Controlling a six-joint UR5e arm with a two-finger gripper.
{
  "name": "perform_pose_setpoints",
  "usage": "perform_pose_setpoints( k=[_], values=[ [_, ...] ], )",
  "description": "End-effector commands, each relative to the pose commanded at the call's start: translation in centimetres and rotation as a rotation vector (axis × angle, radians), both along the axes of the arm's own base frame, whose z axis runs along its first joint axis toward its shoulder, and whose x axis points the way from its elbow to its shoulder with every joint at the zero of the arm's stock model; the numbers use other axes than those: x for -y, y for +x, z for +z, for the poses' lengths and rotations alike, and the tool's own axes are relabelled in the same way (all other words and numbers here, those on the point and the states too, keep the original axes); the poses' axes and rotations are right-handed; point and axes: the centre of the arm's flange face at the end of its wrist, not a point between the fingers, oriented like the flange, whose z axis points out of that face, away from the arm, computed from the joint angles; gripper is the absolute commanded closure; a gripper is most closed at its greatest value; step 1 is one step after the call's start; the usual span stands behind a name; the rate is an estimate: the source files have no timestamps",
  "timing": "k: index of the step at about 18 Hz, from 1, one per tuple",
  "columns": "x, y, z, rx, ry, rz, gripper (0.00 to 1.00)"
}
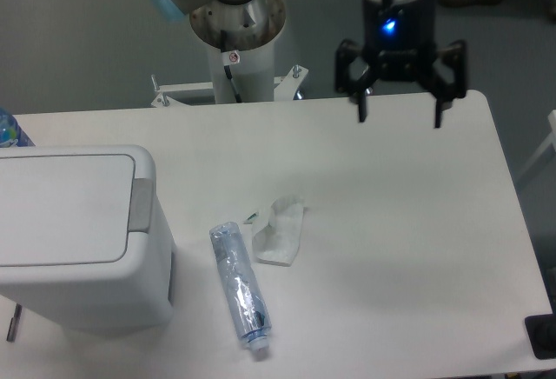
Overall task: Open the trash can
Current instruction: 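Move the open gripper across the table to above the trash bin lid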
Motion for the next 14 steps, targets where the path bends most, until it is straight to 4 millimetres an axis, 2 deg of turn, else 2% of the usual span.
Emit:
perform_pose_setpoints(
  k=[6,10,14],
  values=[
    [-4.7,4.4,-1.4,0.109,0.061,0.093,0.0],
    [-6.2,6.3,-1.8,0.215,0.13,0.14,0.0],
    [-7.9,8.3,-2.6,0.238,0.123,0.128,0.0]
  ],
)
